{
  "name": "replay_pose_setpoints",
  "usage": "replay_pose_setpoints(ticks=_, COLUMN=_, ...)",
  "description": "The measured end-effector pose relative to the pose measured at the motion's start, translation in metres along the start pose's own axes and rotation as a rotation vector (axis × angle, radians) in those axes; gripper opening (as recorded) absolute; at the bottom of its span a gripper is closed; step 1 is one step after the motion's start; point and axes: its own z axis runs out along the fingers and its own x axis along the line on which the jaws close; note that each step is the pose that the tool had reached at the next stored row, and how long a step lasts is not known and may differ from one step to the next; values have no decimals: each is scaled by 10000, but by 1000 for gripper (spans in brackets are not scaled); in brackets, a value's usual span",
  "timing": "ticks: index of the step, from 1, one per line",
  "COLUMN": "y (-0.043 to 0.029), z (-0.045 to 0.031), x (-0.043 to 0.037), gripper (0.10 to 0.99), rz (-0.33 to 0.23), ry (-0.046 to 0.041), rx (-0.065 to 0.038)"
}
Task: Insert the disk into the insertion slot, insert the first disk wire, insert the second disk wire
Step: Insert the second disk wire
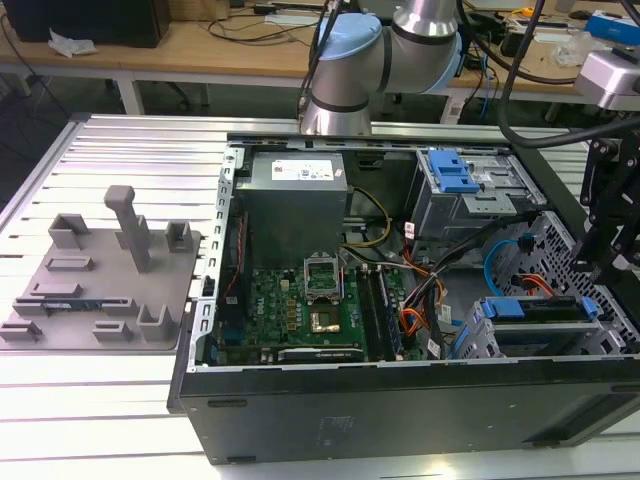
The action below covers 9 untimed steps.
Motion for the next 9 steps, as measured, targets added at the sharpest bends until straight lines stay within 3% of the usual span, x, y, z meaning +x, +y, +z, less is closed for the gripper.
replay_pose_setpoints(ticks=7, y=1, z=-2, x=-7, gripper=361, rz=-1, ry=20, rx=2)
replay_pose_setpoints(ticks=8, y=2, z=-6, x=-28, gripper=361, rz=0, ry=66, rx=4)
replay_pose_setpoints(ticks=9, y=7, z=-25, x=-138, gripper=361, rz=0, ry=306, rx=15)
